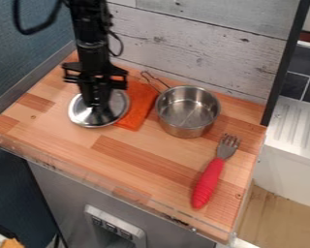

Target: Move the silver lid to the bottom left side of the table

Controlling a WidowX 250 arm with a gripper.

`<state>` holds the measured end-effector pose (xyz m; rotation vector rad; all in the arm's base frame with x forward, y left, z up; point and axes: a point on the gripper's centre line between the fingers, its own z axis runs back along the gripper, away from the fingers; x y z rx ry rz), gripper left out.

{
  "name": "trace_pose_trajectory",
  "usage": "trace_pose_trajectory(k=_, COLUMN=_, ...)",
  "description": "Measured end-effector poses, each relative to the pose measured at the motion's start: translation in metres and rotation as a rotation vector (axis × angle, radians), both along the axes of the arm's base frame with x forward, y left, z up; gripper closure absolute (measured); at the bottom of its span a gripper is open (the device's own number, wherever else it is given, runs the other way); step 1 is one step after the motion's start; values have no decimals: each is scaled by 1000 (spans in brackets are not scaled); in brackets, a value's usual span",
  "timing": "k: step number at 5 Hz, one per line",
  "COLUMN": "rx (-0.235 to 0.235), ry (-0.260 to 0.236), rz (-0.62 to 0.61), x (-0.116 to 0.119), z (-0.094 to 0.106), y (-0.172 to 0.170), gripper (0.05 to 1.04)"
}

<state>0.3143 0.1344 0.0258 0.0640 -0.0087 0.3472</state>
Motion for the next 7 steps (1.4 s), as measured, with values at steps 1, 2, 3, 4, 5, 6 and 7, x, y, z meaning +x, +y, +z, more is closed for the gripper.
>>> trace_pose_trajectory(k=1, rx=19, ry=-43, rz=65, x=-22, z=18, y=19, gripper=807)
trace_pose_trajectory(k=2, rx=11, ry=-24, rz=107, x=-40, z=11, y=35, gripper=807)
trace_pose_trajectory(k=3, rx=14, ry=-29, rz=156, x=-55, z=6, y=55, gripper=807)
trace_pose_trajectory(k=4, rx=-5, ry=0, rz=192, x=-67, z=-9, y=67, gripper=807)
trace_pose_trajectory(k=5, rx=-13, ry=7, rz=214, x=-72, z=-12, y=78, gripper=807)
trace_pose_trajectory(k=6, rx=-25, ry=17, rz=218, x=-68, z=-19, y=82, gripper=749)
trace_pose_trajectory(k=7, rx=-20, ry=21, rz=219, x=-67, z=-19, y=80, gripper=445)
